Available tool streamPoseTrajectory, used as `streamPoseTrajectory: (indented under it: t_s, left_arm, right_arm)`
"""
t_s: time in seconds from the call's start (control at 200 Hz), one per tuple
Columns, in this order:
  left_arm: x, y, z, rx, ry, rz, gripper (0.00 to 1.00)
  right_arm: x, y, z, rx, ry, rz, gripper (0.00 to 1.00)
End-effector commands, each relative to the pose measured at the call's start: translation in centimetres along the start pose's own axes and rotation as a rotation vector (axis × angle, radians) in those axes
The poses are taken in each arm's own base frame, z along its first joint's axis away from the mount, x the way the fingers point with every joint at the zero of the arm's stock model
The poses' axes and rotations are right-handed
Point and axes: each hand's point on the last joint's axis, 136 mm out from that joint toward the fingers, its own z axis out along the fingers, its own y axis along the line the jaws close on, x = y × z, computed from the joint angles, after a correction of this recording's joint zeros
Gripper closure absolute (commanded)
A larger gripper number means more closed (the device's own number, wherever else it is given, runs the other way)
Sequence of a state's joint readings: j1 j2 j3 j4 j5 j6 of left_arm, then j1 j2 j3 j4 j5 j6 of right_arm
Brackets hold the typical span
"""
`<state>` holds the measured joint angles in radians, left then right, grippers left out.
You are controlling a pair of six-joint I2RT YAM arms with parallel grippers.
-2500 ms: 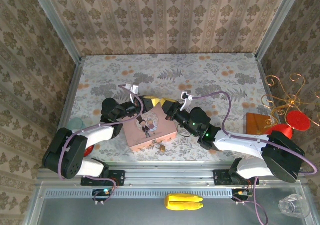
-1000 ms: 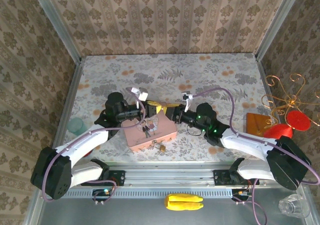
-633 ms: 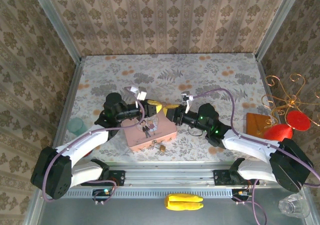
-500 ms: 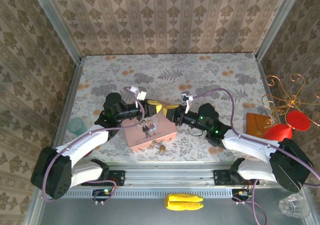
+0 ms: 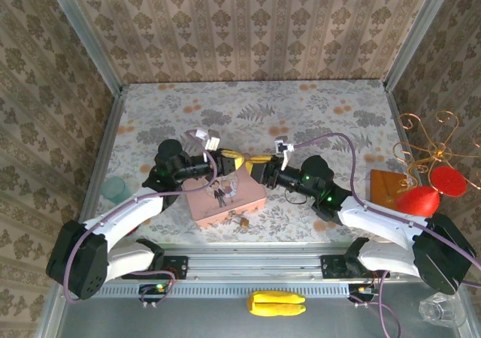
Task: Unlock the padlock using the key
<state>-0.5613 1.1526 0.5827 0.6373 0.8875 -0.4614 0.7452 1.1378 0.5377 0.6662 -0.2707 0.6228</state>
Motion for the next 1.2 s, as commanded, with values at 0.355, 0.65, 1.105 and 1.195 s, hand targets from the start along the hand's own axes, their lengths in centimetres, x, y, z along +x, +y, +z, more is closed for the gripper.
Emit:
streamPoseTrajectory:
  t_s: [0.355,0.65,1.105,1.195]
  left_arm:
    - [0.1,-1.1,0.2,0.061,0.008,0.004,1.00]
    - [0.0,-1.2,0.1,0.056,0.005,0.012,1.00]
    - [0.4,-0.1,0.1,-0.010,0.019,0.004,0.77]
    - [0.2,0.9,-0.4,-0.097,0.008,0.022,0.62]
  right_arm:
    - [-0.9,2.6,0.8,-0.086,0.007,-0.062,0.71]
    - [-0.9,1.9,0.6,-0.044,-0.002,-0.056,0.85]
    - [-0.7,0.3,0.3,0.097,0.033,-0.026,1.00]
    - [-0.8,-0.9,0.2,0.183,0.048,-0.015,1.00]
